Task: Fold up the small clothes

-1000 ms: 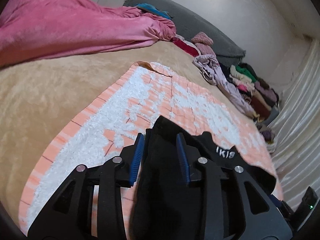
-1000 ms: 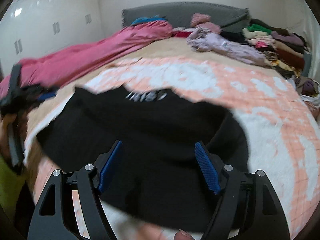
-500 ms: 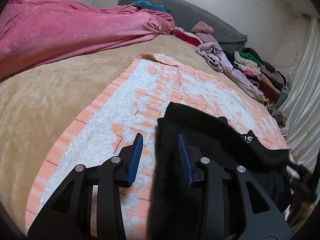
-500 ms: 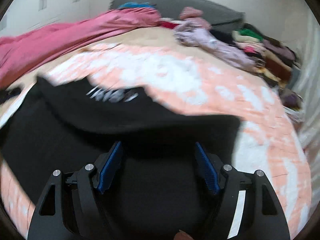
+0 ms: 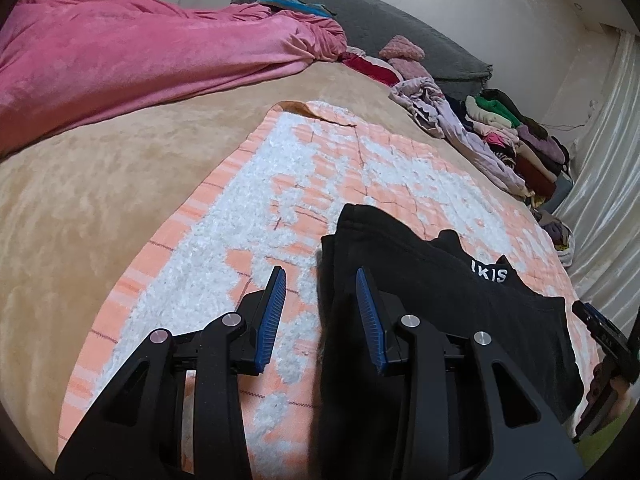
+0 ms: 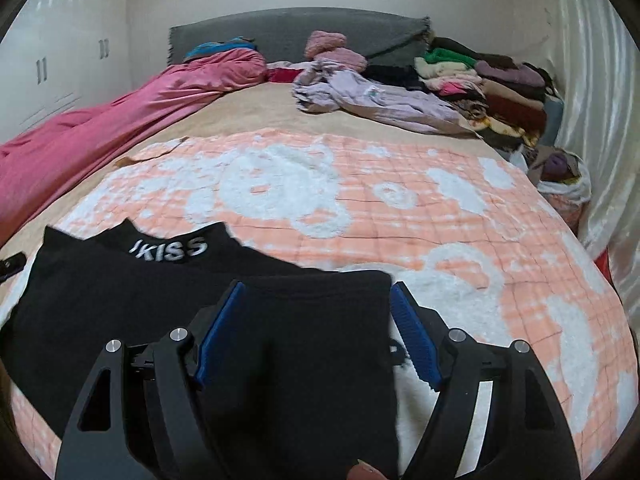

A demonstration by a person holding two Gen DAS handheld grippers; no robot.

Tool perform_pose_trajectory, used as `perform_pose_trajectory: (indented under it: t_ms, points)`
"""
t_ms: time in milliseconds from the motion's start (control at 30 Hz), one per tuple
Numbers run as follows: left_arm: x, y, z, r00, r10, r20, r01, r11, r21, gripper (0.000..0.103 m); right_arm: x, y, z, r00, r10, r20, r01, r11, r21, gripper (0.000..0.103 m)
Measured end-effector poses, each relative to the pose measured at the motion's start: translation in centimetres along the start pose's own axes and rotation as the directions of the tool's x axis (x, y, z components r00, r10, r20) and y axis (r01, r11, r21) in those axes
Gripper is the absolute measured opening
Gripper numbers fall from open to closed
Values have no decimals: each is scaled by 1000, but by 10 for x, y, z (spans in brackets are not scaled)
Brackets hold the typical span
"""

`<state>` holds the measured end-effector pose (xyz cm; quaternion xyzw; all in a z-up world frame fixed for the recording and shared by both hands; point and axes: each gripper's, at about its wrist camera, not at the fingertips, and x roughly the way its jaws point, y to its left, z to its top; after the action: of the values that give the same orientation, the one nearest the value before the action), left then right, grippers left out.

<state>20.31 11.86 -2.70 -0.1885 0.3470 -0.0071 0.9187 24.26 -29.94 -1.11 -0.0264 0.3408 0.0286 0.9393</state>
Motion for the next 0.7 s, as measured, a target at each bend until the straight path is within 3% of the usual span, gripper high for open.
perform_pose_trajectory:
  t_ms: [133, 267, 367, 433, 467, 533, 600, 633, 667, 700]
  points:
    - [2, -6, 7, 1000, -10, 1, 10, 1000, 28, 28, 9, -20, 1, 999, -23, -30, 24, 999, 48, 73]
    - [17, -13, 18, 999, -15, -52, 19, 998, 64, 29, 29, -38, 1, 995, 8, -101, 2, 995, 95, 73]
    - [27, -17, 28, 998, 3, -70, 1, 998, 57, 30, 46, -48, 2, 989, 47, -141, -27, 990, 142, 63]
    - [35, -21, 38, 997, 5, -82, -1, 999, 49, 37, 56, -53, 2, 981, 90, -169, -60, 982, 180, 52]
    - [44, -25, 42, 994, 19, -104, -12, 998, 68, 49, 58, -54, 1, 978, 108, -176, -73, 979, 192, 50]
    - [59, -31, 45, 985, 86, -147, -69, 991, 117, 51, 61, -55, 1, 973, 142, -179, -103, 972, 211, 42]
    - [66, -32, 44, 984, 104, -144, -87, 989, 120, 51, 59, -52, 0, 973, 148, -174, -113, 974, 198, 39]
    - [67, -31, 42, 987, 88, -134, -73, 991, 114, 49, 58, -50, -1, 975, 143, -170, -110, 975, 193, 37]
    - [67, -30, 40, 988, 85, -125, -71, 991, 115, 39, 57, -50, -1, 975, 143, -168, -109, 975, 194, 33]
    - [66, -29, 37, 991, 77, -105, -64, 991, 119, 20, 56, -50, -2, 976, 143, -162, -110, 974, 196, 25]
